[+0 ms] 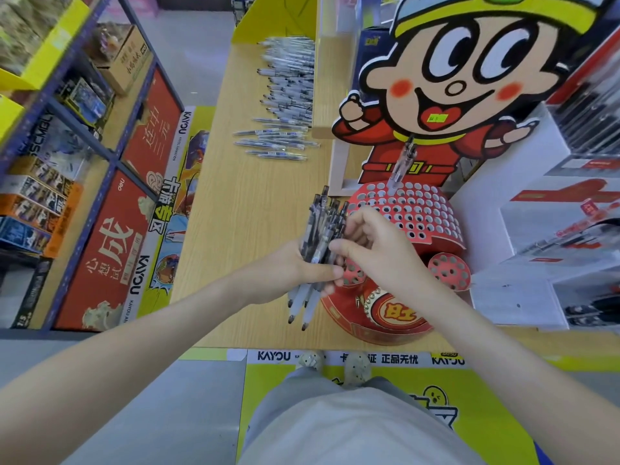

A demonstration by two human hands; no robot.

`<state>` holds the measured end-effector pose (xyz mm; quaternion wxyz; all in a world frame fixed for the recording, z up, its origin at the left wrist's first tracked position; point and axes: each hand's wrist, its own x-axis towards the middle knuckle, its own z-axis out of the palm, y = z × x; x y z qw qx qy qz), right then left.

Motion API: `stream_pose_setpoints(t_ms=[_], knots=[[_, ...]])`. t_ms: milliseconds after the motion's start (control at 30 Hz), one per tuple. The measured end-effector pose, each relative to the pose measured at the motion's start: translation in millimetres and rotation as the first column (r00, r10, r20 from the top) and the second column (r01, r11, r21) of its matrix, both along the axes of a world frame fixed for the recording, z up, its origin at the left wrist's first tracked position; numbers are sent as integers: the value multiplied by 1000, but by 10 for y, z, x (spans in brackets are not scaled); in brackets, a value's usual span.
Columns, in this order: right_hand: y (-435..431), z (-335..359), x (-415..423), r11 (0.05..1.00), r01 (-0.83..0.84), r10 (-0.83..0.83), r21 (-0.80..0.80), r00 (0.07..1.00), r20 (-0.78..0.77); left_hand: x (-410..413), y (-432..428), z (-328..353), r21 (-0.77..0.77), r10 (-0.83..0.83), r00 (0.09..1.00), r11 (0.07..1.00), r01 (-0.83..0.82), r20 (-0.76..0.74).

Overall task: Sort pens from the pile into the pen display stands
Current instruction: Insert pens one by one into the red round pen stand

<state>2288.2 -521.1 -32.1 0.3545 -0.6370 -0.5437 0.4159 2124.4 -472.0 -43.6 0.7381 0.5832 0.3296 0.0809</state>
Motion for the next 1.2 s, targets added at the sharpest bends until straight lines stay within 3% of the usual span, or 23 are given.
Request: stream_pose_setpoints(t_ms=[133, 267, 400, 567, 733, 867, 1033, 1200], knots=[[6, 23, 49, 993, 33, -49, -111, 989, -143, 35, 1, 5, -17, 17, 999, 1000, -16, 47], [33, 70, 189, 989, 102, -129, -106, 948, -292, 37, 35, 11, -38, 83, 996, 996, -82, 40], [12, 111, 196, 990, -25, -3, -142, 981, -192, 111, -7, 91, 66, -7, 1000, 998, 7, -6], [-7, 125, 245, 996, 0, -13, -92, 990, -143, 173, 22, 114, 46, -13, 1000, 999, 12, 26], [-15, 117, 388, 996, 34, -49, -85, 983, -179, 86, 120, 75, -97, 132, 991, 987, -131, 13], [-6, 161, 535, 990, 130, -141, -62, 961, -236, 13, 160, 14, -39, 214, 975, 975, -217, -64], [-42, 242, 731, 982, 171, -155, 78, 971, -181, -62, 189, -48, -111, 351, 936, 931, -349, -1], [-62, 255, 815, 983, 101, -84, 155, 990, -113, -121, 208, -135, -99, 392, 920, 914, -393, -28]])
